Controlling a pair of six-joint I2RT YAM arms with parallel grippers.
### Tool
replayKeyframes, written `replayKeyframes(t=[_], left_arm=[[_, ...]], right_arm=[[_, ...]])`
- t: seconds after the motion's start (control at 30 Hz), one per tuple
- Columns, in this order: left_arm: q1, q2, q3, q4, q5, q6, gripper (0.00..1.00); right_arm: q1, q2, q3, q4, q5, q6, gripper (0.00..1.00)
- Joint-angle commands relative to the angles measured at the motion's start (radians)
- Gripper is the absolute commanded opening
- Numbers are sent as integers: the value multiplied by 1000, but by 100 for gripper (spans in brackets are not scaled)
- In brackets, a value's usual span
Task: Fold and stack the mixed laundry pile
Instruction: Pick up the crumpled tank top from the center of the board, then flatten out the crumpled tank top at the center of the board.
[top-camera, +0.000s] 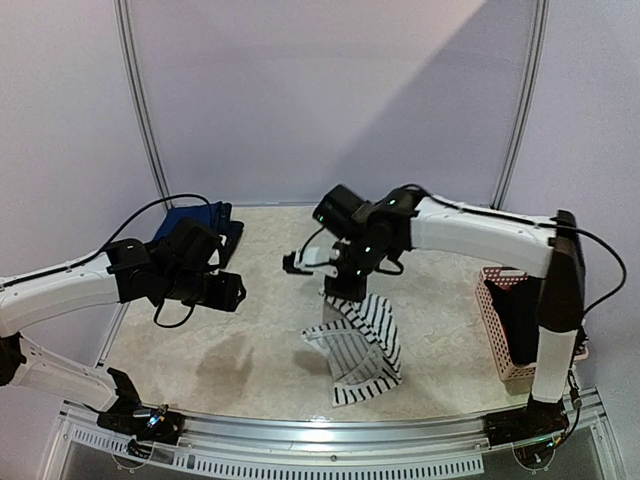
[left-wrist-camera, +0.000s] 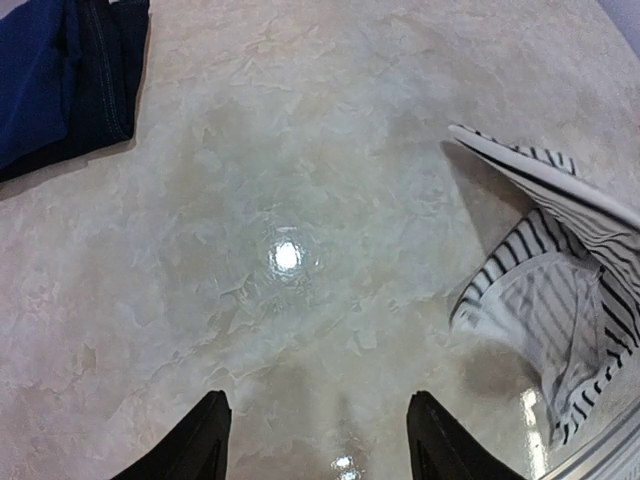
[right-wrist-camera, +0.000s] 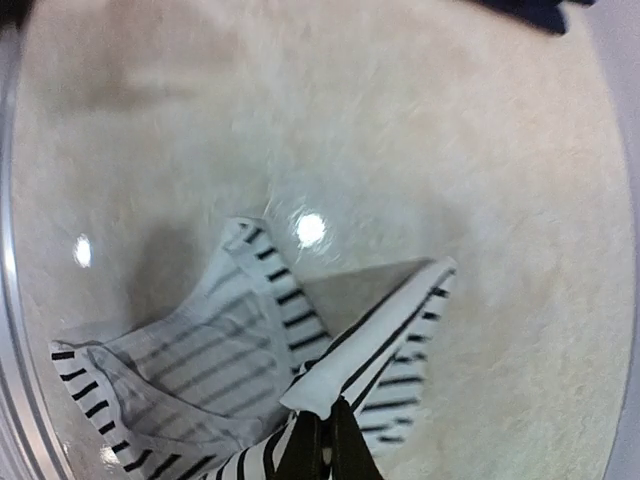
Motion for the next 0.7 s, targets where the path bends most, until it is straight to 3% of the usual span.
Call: replayKeyframes(t=[0.0,0.17,0.3,0.5,0.67], left_arm=[[15,-19,16,-25,-13,13,61],[16,-10,20,-17,4,29,62],[15,35,23,15,48,40,62],[-2,147,61,72,129,48,62],[-35,269,110,108,172,56,56]], right_arm=[[-95,-223,44,100,-37,59,0],[-342,-393,-201,263,-96,218,2],[-525,-464,-449,324,-100,380,31],[-588,-462,-545,307,-111,368,41],[-571,-478,-522,281,-283,253,43]])
